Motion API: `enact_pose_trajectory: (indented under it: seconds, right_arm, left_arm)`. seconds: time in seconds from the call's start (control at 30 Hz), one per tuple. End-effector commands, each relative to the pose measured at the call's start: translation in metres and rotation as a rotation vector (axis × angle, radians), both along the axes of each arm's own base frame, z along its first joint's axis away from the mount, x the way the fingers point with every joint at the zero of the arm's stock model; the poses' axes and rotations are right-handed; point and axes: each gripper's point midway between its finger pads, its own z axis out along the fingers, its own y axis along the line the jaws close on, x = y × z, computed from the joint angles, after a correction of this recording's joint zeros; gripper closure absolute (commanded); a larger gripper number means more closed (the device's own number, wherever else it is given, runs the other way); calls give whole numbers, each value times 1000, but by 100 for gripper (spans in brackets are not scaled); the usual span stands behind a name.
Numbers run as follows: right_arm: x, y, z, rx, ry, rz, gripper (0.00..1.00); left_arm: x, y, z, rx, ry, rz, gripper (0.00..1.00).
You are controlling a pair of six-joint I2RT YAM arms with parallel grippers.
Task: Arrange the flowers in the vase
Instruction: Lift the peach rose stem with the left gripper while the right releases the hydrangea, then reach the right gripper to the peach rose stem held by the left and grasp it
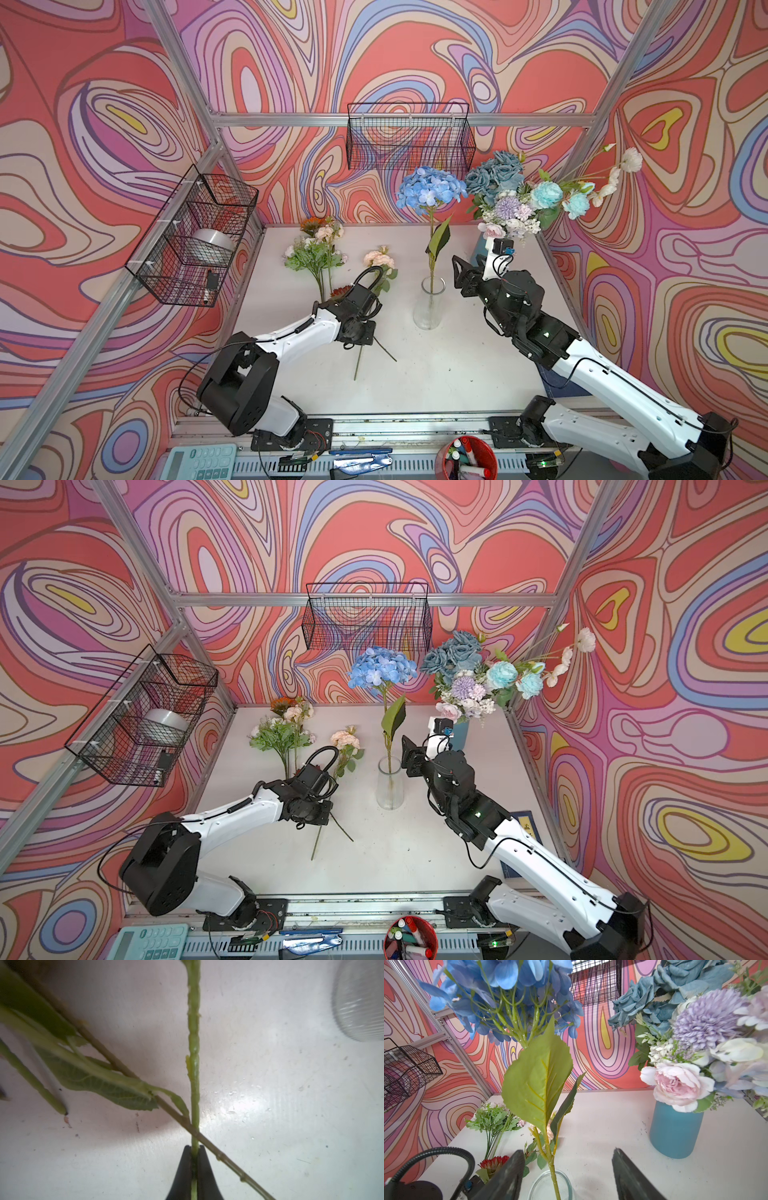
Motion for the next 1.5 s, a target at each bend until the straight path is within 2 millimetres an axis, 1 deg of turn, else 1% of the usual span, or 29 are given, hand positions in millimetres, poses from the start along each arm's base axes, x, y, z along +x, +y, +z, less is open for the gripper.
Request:
enact_pose_trajectory:
  seconds: [0.0, 0.1, 0.17, 0.2, 0.23, 0.27, 0.3, 0.37, 0.43, 0.5, 0.57, 0.67, 0.7, 0.77, 0.8, 0.83, 0.93, 1.0, 1.2, 1.3, 1.47]
  right_arm:
    - [-2, -5, 5, 6, -24, -14, 31]
    - [-3, -6, 7, 8, -28, -16, 31]
    - [-4, -6, 8, 12, -31, -14, 31]
    - [-4, -7, 9, 14, -33, -15, 31]
    - [-5, -7, 9, 15, -33, -15, 31]
    - [-6, -7, 8, 16, -32, -14, 31]
    - [-6, -8, 9, 18, -32, -16, 31]
    - [-8, -10, 9, 22, -35, -17, 31]
    - [-10, -7, 11, 22, -39, 4, 31]
    - [-12, -2, 14, 21, -46, 41, 31]
    - [-15, 4, 17, 15, -45, 79, 32]
    - [-20, 10, 20, 7, -49, 129, 32]
    - [-21, 11, 21, 6, -52, 140, 32]
    - [-23, 14, 22, 3, -54, 157, 32]
    - [-23, 15, 22, 2, -54, 164, 32]
    - [-22, 17, 22, 1, -52, 170, 32]
    - [-21, 22, 22, -4, -44, 188, 33]
    - [-21, 25, 21, -11, -32, 200, 33]
    - [-18, 29, 20, -27, -5, 208, 33]
    - [-16, 31, 20, -32, 3, 210, 33]
    - [-14, 37, 21, -30, 7, 233, 33]
  left_arm:
    - [12, -2, 25, -24, -72, 14, 100]
    - [16, -3, 22, -42, -61, 22, 100]
    - [18, -17, 24, -148, -51, 6, 100]
    - [18, -30, 27, -228, -51, -10, 100]
    - [18, -43, 33, -313, -58, -32, 100]
    - [18, -51, 39, -373, -57, -50, 100]
    - [21, -62, 48, -440, -80, -66, 100]
    - [24, -73, 60, -520, -104, -85, 100]
    - [28, -78, 65, -557, -133, -83, 100]
    - [32, -79, 66, -582, -152, -76, 100]
    - [33, -83, 68, -661, -164, -78, 100]
    - [36, -90, 84, -898, -209, -82, 100]
    - [40, -89, 91, -995, -219, -65, 100]
    - [42, -86, 95, -1132, -223, -44, 100]
    - [47, -84, 96, -1189, -212, -21, 100]
    - [52, -82, 94, -1225, -199, 5, 100]
    - [64, -81, 78, -1261, -182, 58, 100]
    - [70, -81, 64, -1236, -176, 85, 100]
    - [76, -78, 50, -1175, -182, 117, 100]
    - [76, -76, 49, -1144, -186, 118, 100]
    - [72, -75, 63, -1110, -211, 90, 100]
